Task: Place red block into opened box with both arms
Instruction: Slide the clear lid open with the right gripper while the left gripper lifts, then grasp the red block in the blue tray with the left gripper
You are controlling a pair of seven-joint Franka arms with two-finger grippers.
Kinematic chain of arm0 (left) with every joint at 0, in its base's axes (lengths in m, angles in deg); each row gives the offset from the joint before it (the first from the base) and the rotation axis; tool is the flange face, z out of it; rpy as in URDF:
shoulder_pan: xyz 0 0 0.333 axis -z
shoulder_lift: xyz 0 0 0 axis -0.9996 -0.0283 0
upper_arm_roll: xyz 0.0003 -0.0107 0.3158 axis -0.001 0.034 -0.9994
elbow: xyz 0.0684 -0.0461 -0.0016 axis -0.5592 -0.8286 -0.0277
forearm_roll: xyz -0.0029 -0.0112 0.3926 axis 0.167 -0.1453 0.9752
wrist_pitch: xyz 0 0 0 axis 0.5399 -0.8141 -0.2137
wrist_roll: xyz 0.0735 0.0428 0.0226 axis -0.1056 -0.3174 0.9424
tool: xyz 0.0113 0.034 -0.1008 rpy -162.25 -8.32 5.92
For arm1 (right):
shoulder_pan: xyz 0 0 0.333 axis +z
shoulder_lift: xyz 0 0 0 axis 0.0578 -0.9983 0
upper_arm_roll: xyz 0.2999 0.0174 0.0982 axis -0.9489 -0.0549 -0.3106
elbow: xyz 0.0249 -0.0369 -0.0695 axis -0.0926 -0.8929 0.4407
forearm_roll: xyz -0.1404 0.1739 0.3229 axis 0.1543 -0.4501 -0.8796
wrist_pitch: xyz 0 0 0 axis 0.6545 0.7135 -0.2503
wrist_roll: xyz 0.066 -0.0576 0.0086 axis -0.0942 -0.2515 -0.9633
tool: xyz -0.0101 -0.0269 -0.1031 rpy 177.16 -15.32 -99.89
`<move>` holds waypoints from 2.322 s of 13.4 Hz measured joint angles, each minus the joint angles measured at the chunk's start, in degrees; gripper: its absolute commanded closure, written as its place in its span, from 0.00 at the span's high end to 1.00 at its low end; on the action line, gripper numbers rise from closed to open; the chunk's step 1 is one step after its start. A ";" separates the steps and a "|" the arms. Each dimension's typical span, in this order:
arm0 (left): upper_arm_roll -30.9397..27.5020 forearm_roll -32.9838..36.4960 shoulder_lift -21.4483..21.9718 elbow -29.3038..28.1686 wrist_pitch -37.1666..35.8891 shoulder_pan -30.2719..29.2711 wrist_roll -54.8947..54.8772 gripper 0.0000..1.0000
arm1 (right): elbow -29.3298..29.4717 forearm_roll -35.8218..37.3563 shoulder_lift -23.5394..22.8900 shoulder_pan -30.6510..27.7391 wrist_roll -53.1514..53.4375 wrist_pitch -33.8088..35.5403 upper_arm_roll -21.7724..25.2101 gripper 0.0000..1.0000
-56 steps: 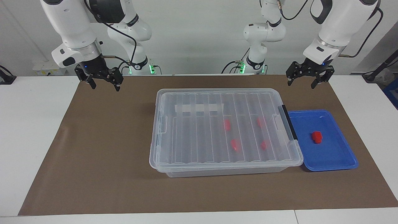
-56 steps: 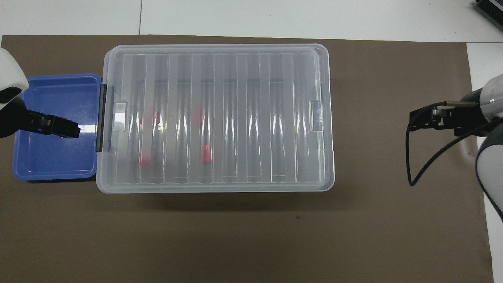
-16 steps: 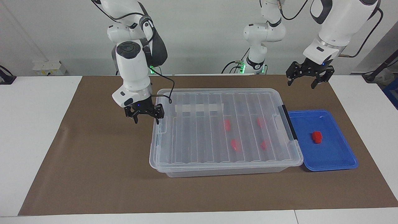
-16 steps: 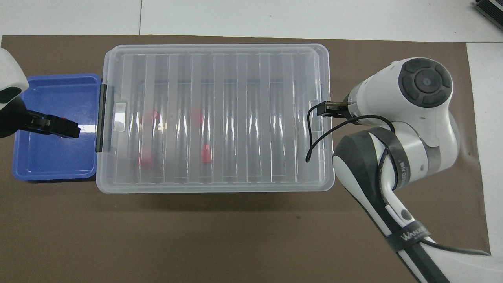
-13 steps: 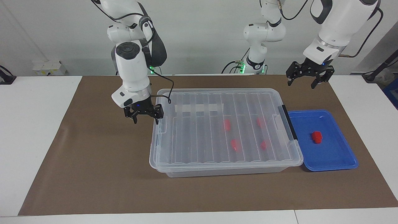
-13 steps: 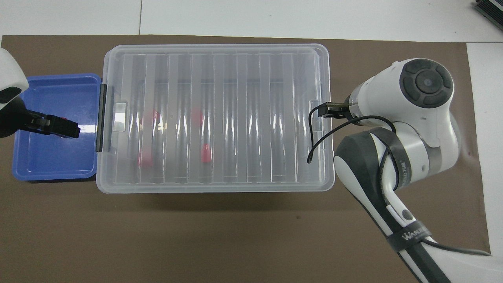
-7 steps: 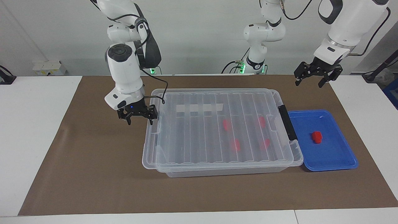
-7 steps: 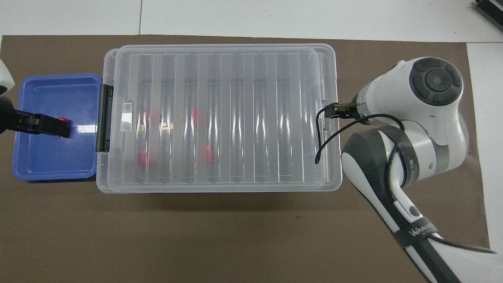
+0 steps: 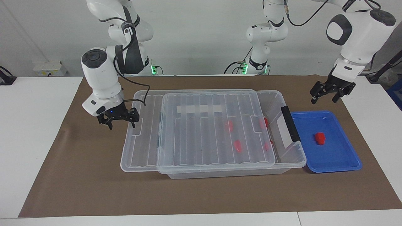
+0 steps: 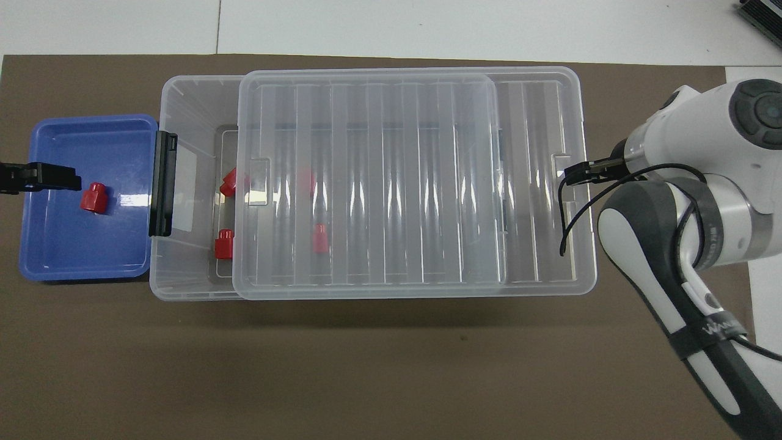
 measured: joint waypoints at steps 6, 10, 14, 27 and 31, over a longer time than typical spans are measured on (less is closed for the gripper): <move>-0.08 0.01 -8.44 -8.59 18.27 -4.62 -6.39 1.00 | -0.03 0.00 0.05 -4.44 -13.42 -0.06 0.06 0.99; -0.05 1.63 -14.75 -8.81 24.10 -6.48 -13.53 1.00 | -0.03 0.00 0.05 -6.33 -18.59 -0.11 0.08 0.99; 0.28 1.98 -18.01 -8.80 28.85 -6.48 -14.56 1.00 | -0.03 0.00 0.05 -7.26 -21.07 -0.20 0.09 0.99; 0.27 2.07 -19.30 -8.76 30.13 -6.51 -18.97 0.00 | 0.05 0.00 0.16 -7.83 -22.09 -0.23 0.03 0.99; 0.33 2.06 -18.94 -2.40 17.15 -6.51 -18.77 0.00 | 0.11 -0.09 2.23 -5.96 -15.88 -0.05 -0.30 0.99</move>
